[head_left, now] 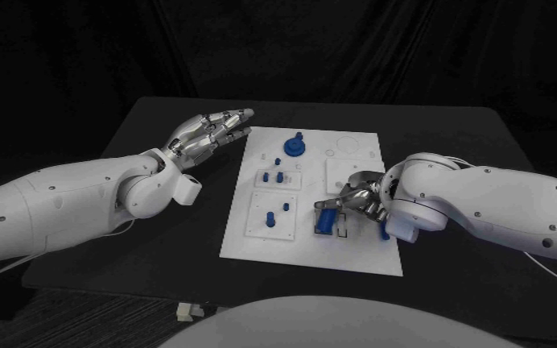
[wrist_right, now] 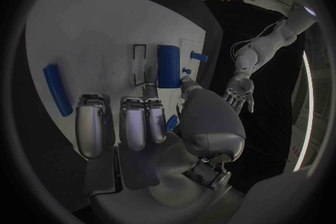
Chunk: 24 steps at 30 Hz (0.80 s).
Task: Assemble the parts on the task board
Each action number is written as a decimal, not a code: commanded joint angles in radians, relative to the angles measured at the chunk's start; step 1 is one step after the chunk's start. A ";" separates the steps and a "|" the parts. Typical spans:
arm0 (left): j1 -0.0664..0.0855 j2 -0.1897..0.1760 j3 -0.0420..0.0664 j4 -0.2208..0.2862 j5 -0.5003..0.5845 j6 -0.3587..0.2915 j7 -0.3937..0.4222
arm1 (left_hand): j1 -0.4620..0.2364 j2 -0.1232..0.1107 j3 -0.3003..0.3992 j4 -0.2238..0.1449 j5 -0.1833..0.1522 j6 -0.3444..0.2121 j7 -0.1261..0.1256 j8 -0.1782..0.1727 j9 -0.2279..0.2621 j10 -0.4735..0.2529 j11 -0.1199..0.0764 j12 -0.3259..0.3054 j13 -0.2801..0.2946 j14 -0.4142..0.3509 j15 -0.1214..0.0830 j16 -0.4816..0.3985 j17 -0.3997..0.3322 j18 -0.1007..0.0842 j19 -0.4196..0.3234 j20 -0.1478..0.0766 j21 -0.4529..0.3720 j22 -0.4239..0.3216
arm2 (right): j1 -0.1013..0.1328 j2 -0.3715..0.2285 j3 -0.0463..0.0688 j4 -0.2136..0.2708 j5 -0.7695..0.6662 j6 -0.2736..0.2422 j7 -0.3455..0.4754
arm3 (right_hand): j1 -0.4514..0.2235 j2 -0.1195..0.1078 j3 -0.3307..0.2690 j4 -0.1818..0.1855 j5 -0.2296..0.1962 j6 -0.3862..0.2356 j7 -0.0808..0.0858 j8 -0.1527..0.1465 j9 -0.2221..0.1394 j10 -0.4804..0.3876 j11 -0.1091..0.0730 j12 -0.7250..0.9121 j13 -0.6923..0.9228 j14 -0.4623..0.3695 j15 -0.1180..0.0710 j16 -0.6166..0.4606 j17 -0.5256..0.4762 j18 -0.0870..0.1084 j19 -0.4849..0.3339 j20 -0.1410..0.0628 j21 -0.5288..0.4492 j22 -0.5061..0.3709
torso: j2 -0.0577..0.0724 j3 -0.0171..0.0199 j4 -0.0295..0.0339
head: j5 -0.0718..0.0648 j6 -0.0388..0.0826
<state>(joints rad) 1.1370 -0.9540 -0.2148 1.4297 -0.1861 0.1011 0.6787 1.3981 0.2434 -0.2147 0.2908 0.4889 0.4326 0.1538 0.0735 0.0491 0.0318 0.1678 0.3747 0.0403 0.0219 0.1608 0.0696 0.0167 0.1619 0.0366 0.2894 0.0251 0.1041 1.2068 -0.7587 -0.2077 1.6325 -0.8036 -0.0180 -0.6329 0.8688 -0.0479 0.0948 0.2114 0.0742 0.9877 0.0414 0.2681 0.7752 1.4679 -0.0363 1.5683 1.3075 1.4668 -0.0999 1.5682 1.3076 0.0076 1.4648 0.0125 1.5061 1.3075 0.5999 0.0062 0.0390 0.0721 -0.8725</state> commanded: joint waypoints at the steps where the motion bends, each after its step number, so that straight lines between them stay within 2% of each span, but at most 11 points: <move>1: -0.002 0.002 0.001 0.001 0.001 0.013 0.029 | 0.011 -0.001 0.000 -0.004 0.006 0.004 0.012 0.005 0.001 0.002 -0.006 0.006 0.001 0.004 0.006 0.005 0.001 0.009 0.005 0.003 0.006 0.000 | -0.003 0.000 0.000 0.000 -0.012 0.015 -0.016 | -0.001 -0.015 -0.012 0.003 -0.015 -0.004 0.003 0.007 -0.001 0.103 0.006 0.003 0.263 0.102 0.008 -0.001 0.256 0.009 0.085 0.005 -0.005 0.241 | 0.000 0.0000 0.0002 | 0.001 0.000; 10: -0.002 0.003 0.001 0.000 0.001 0.016 0.026 | 0.013 0.000 0.001 -0.004 0.009 0.010 0.015 0.008 0.002 0.002 -0.006 0.006 0.001 0.004 0.006 0.006 0.001 0.009 0.005 0.003 0.006 0.001 | -0.004 -0.001 0.000 0.000 -0.018 0.010 -0.016 | -0.007 -0.017 -0.034 0.017 -0.013 -0.005 0.003 0.008 -0.003 0.103 0.006 0.003 0.263 0.102 0.008 -0.002 0.253 0.010 0.084 0.005 -0.009 0.240 | 0.000 0.0000 0.0002 | 0.002 0.000; 13: -0.002 0.003 0.001 0.000 0.001 0.017 0.025 | 0.015 0.000 0.002 -0.005 0.011 0.013 0.016 0.009 0.002 0.002 -0.007 0.007 0.001 0.004 0.007 0.007 0.001 0.009 0.005 0.003 0.006 0.000 | -0.004 -0.003 0.000 0.001 -0.018 0.003 -0.015 | -0.024 -0.020 -0.072 0.045 -0.023 -0.006 0.003 0.011 -0.003 0.103 0.006 0.003 0.263 0.102 0.008 -0.003 0.253 0.010 0.083 0.005 -0.011 0.239 | 0.000 0.0000 0.0003 | 0.001 0.000; 14: -0.002 0.003 0.001 0.000 0.001 0.017 0.024 | 0.015 0.000 0.002 -0.005 0.011 0.013 0.016 0.009 0.002 0.002 -0.007 0.007 0.001 0.004 0.007 0.007 0.001 0.009 0.005 0.003 0.006 0.000 | -0.004 -0.004 0.000 0.001 -0.018 -0.001 -0.014 | -0.035 -0.025 -0.095 0.064 -0.025 -0.007 0.003 0.012 -0.004 0.103 0.006 0.003 0.263 0.101 0.008 -0.003 0.252 0.011 0.082 0.005 -0.014 0.238 | 0.000 0.0001 0.0003 | 0.001 0.000; 16: -0.002 0.004 0.001 0.000 0.001 0.018 0.024 | 0.015 0.001 0.002 -0.005 0.011 0.017 0.017 0.010 0.002 0.002 -0.007 0.007 0.001 0.004 0.007 0.007 0.001 0.009 0.005 0.003 0.006 0.000 | -0.004 -0.008 0.000 0.004 -0.018 -0.011 -0.012 | -0.039 -0.026 -0.108 0.072 -0.024 -0.008 0.003 0.012 -0.004 0.103 0.006 0.003 0.263 0.101 0.008 -0.004 0.251 0.011 0.082 0.005 -0.016 0.238 | 0.000 0.0000 0.0001 | 0.002 0.000; 20: -0.002 0.003 0.001 0.001 0.001 0.019 0.023 | 0.015 0.001 0.002 -0.005 0.011 0.017 0.017 0.010 0.002 0.002 -0.007 0.007 0.001 0.004 0.007 0.007 0.001 0.009 0.005 0.003 0.006 0.000 | -0.003 -0.028 0.000 0.021 -0.019 -0.054 -0.001 | -0.046 -0.020 -0.135 0.079 -0.021 -0.012 0.004 0.013 -0.005 0.103 0.007 0.003 0.263 0.101 0.009 -0.004 0.250 0.012 0.081 0.005 -0.019 0.237 | 0.000 0.0001 0.0002 | 0.008 0.000; 24: -0.002 0.000 0.001 0.003 0.001 0.017 0.025 | 0.017 0.001 0.003 -0.005 0.013 0.023 0.019 0.012 0.003 0.002 -0.007 0.008 0.001 0.004 0.007 0.007 0.001 0.009 0.006 0.003 0.006 0.001 | 0.011 -0.069 0.000 0.059 -0.033 -0.126 0.032 | -0.054 -0.006 -0.160 0.080 -0.017 -0.023 0.006 0.015 -0.004 0.103 0.008 0.003 0.263 0.102 0.010 -0.001 0.256 0.011 0.082 0.006 -0.017 0.238 | 0.000 0.0002 0.0001 | 0.012 0.000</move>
<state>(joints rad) 1.1361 -0.9535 -0.2148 1.4297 -0.1861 0.1070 0.6787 1.4061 0.2435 -0.2147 0.2908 0.4968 0.4507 0.1569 0.0824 0.0512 0.0318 0.1678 0.3785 0.0402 0.0257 0.1646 0.0734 0.0164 0.1619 0.0366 0.2894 0.0251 0.1039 1.2108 -0.8208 -0.2089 1.6791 -0.8171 -0.0602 -0.6253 0.8206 -0.0576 -0.0601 0.2918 0.0524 0.9701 0.0485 0.2776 0.7718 1.4679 -0.0363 1.5683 1.3074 1.4634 -0.0964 1.5682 1.3075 0.0076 1.4648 0.0125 1.4907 1.3074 0.5998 0.0062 0.0391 0.0825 -0.8725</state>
